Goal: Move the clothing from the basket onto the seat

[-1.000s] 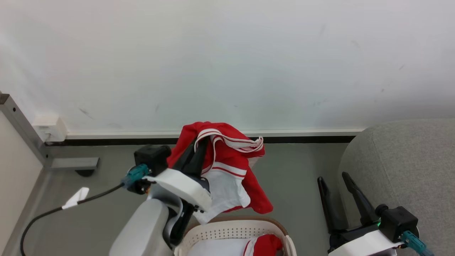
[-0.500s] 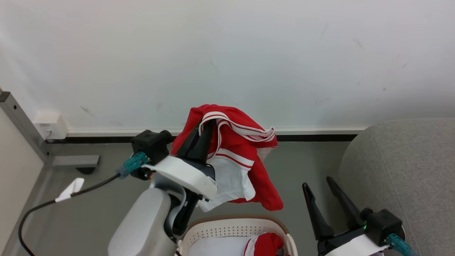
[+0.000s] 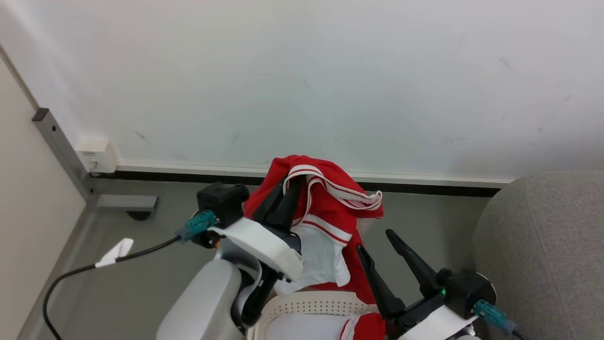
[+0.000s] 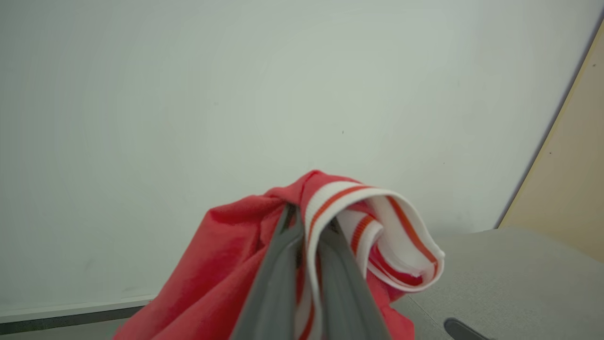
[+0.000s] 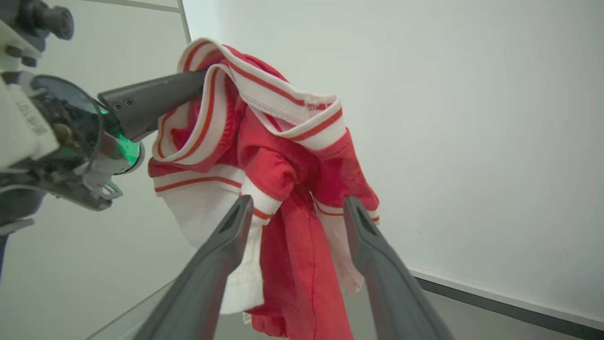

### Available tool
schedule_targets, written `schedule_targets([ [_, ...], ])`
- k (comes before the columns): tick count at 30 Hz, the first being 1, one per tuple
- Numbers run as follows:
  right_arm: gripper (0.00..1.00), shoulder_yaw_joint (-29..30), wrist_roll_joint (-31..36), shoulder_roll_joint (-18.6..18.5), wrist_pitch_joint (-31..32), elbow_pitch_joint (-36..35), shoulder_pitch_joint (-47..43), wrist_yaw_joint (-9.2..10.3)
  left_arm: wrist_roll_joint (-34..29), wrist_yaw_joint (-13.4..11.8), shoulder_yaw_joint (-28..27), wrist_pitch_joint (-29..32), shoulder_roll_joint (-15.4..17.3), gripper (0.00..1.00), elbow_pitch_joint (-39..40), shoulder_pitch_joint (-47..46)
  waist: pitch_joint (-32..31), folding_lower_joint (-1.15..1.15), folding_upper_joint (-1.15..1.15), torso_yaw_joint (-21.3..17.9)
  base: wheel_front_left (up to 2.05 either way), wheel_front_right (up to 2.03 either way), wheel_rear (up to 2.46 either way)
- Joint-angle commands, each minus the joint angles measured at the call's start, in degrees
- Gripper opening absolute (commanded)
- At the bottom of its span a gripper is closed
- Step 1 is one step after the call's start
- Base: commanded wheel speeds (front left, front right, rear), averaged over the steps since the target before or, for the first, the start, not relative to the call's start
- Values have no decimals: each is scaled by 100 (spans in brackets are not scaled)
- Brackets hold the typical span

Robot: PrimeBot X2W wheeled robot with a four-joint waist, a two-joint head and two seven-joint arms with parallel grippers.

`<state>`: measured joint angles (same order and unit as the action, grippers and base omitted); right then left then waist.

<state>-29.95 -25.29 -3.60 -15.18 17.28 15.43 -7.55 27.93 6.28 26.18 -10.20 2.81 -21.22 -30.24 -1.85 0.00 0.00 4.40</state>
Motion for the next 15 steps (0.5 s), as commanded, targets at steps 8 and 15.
schedule_targets([
  [8, 100, -201, -183, 13, 6, 508, 279, 12, 339, -13, 580, -14, 18, 0, 73, 64, -92, 0, 0, 529, 0, 0, 0],
  [15, 100, -385, -451, -30, 6, 1227, 540, 12, 678, -75, 1288, 45, 18, 0, 258, -22, -134, 0, 0, 1030, 0, 0, 0],
])
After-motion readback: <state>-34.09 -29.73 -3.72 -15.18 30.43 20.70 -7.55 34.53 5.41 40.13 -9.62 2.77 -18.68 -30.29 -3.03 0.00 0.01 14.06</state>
